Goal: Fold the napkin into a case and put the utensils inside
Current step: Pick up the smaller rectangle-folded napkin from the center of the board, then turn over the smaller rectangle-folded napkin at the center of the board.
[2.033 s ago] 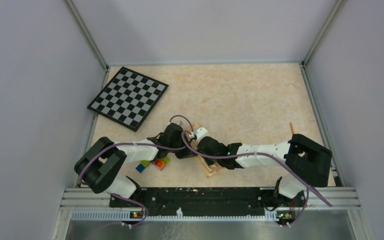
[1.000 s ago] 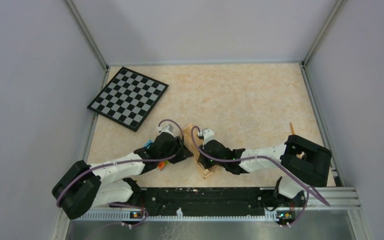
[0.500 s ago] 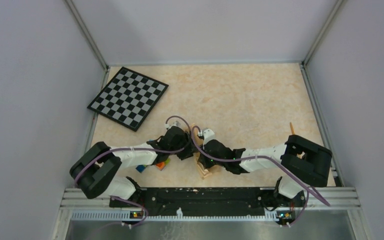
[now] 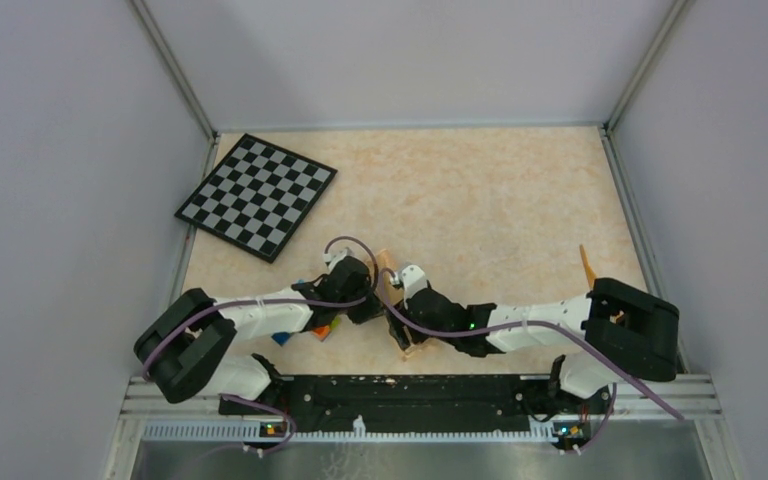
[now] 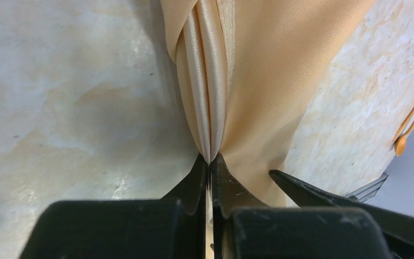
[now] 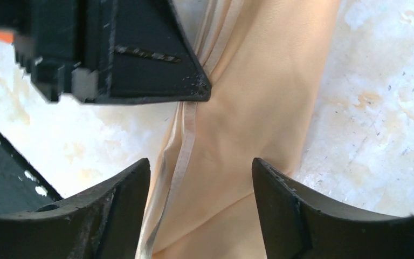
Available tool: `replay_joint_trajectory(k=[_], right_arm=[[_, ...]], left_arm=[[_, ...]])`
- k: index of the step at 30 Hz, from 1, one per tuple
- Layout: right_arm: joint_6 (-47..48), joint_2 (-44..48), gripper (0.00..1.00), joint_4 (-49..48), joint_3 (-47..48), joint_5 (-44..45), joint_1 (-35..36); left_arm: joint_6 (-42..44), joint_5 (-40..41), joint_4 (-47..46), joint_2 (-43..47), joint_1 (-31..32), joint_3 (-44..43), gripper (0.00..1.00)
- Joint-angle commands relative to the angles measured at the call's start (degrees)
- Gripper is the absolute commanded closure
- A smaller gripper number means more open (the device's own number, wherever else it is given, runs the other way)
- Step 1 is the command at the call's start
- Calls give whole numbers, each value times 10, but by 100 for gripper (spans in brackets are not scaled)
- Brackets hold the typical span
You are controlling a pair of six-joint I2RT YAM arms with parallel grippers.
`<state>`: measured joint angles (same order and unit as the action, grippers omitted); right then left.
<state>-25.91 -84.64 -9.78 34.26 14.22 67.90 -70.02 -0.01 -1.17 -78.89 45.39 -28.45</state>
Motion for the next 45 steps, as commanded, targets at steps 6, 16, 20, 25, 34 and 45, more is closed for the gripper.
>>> replay_joint_trajectory(k=[6, 16, 20, 25, 34, 45], right_arm=[[144, -8, 30, -28, 47, 130, 80], [173, -110, 33, -27, 107, 302, 157], [171, -145, 39, -18, 129, 367, 172], [152, -175, 67, 19, 161, 440, 178], [86, -68, 100, -64, 62, 344, 161], [-110, 135, 100, -255, -97, -147, -60]], left_arm=[[-46, 3, 101, 43, -2, -36, 100], [-59, -45, 126, 32, -16, -62, 100], [-64, -56, 121, 40, -19, -56, 100], [-69, -63, 120, 41, -20, -54, 100], [-9, -31, 114, 95, -33, -62, 46], [182, 98, 158, 285, -47, -116, 4]])
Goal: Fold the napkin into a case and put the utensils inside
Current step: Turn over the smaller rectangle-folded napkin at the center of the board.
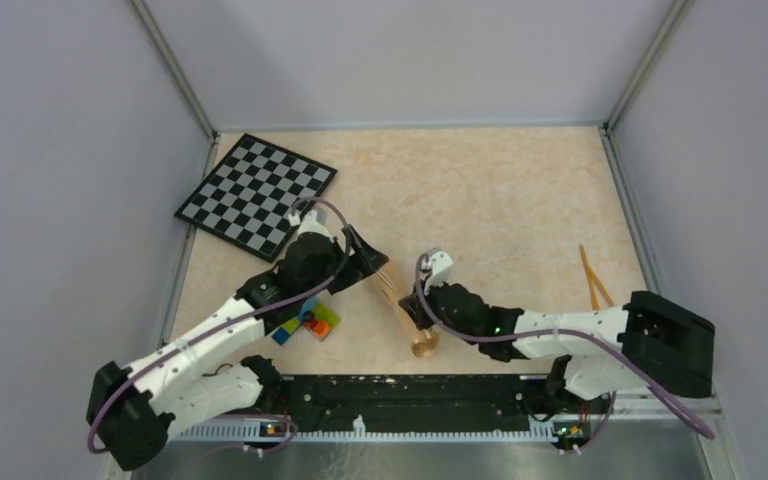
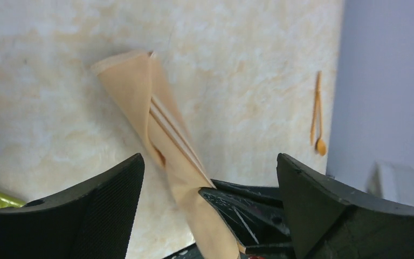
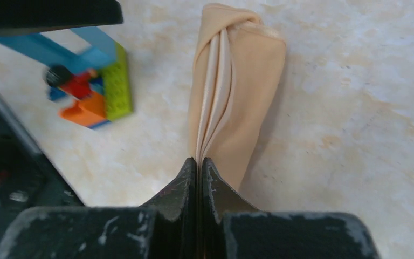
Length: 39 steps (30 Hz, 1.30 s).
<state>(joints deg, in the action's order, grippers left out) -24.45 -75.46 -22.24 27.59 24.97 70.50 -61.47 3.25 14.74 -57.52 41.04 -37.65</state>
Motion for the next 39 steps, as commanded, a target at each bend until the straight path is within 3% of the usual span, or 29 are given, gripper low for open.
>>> replay_joint_trajectory(k=[1, 4, 7, 13, 19, 25, 34, 39], right_arm=[[-163, 42, 100, -178, -45, -301, -114], [-289, 5, 100, -334, -92, -407, -188], [-398, -70, 100, -520, -142, -455, -235], [-489, -244, 100, -760, -216, -487, -327], [-450, -272, 100, -745, -237, -535, -396], [-441, -255, 100, -756, -258, -549, -433], [-357, -134, 100, -511, -272, -495, -536], [-269, -15, 97, -305, -244, -475, -561]], left_arm=[[115, 72, -3, 89, -4, -23, 3], [135, 88, -1, 123, -4, -19, 1], [143, 80, -5, 133, -4, -16, 1], [169, -15, -61, 76, -4, -14, 2], [183, -127, -115, -10, -4, -26, 4], [179, -121, -139, -27, -4, -23, 4], [175, -174, -216, -95, -4, -20, 4], [177, -222, -224, -166, -4, -66, 5]])
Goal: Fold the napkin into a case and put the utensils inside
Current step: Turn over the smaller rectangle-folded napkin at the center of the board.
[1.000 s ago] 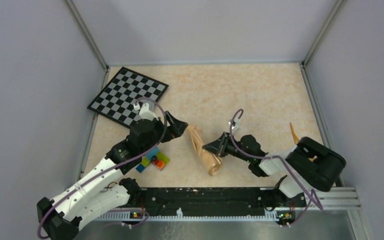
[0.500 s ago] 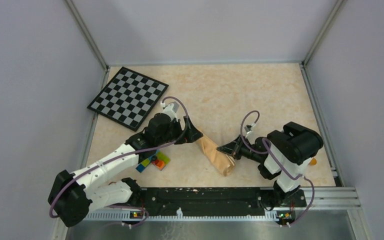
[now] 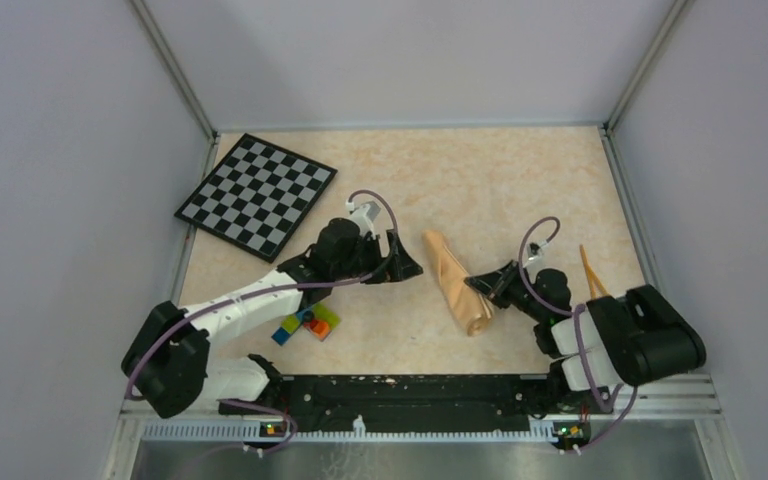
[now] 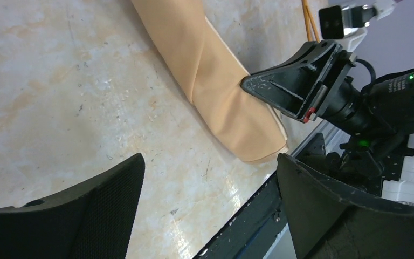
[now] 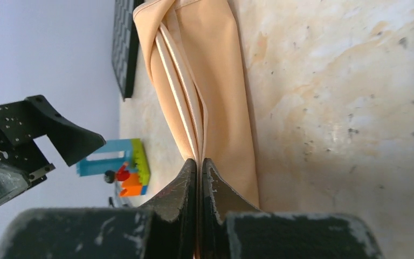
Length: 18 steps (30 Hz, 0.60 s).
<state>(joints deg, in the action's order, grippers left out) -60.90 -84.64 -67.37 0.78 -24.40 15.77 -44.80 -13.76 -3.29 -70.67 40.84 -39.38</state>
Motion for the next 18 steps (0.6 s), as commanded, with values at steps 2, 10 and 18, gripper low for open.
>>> replay_joint_trajectory(k=[2, 10, 18], right_arm=[[132, 125, 100, 210, 60, -18, -12], [261, 282, 100, 493, 181, 19, 80], [229, 225, 100, 446, 248, 108, 274]], left_arm=[[11, -52, -45, -45, -2, -64, 6], [11, 72, -15, 52, -2, -26, 6], [16, 161, 76, 205, -2, 18, 6]])
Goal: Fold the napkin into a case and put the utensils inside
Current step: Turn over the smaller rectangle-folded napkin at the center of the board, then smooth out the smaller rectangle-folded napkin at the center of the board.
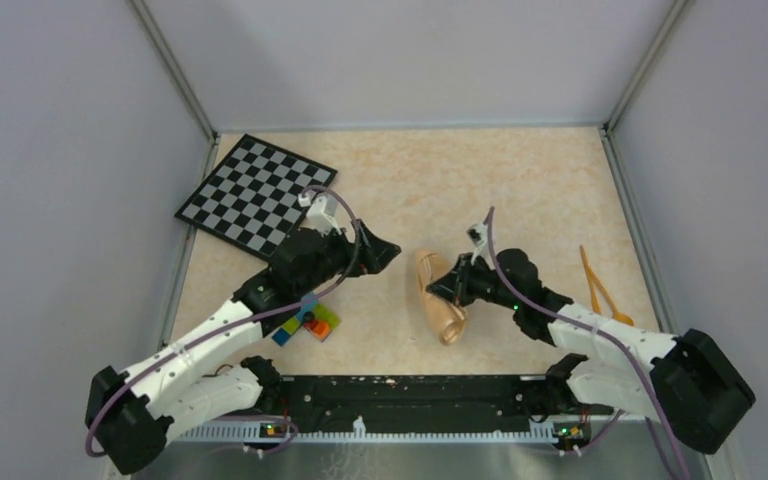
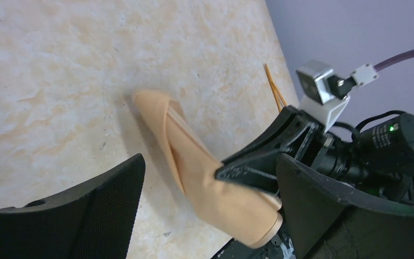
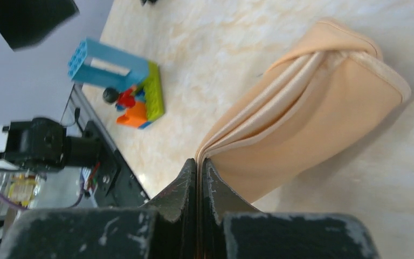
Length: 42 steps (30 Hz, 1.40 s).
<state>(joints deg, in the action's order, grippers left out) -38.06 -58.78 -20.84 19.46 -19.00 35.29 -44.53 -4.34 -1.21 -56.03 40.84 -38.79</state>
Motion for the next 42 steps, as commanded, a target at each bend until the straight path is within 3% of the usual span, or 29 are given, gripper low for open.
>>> replay_joint_trajectory(k=[1, 5, 7, 12, 15, 18, 22, 29, 32, 36, 37, 40, 42], right_arm=[[-8, -50, 100, -30, 74, 63, 104], [-61, -112, 100, -102, 127, 86, 195], [-131, -137, 100, -183, 112, 85, 198], [-331, -219, 100, -475, -40, 91, 123], [-388, -285, 100, -601, -119, 78, 58], [-399, -345, 97, -667, -157, 45, -9], [-371, -373, 89, -675, -185, 9, -82], [-270, -295, 73, -526, -202, -48, -167], [-146, -187, 64, -274, -148, -29, -176], [18, 25, 49, 148, -53, 113, -160], [31, 59, 45, 194, -33, 123, -158], [66, 84, 47, 339, 64, 149, -114], [64, 91, 48, 351, 81, 118, -87]], left_arm=[[16, 82, 72, 77, -2, 12, 6], [22, 124, 119, 146, -2, 19, 5], [23, 136, 132, 170, -2, 19, 5], [31, 128, 137, 163, -2, 10, 5], [30, 97, 109, 129, -2, 12, 5], [29, 61, 72, 86, -2, 13, 5], [32, -5, 27, 13, -2, 3, 5], [24, -119, -72, -154, -2, -35, 9], [18, -140, -131, -223, -2, -48, 17], [17, -147, -188, -312, -3, -77, 29], [16, -150, -196, -329, -3, -85, 33], [21, -145, -209, -372, -5, -103, 42], [25, -142, -214, -390, -8, -112, 44]])
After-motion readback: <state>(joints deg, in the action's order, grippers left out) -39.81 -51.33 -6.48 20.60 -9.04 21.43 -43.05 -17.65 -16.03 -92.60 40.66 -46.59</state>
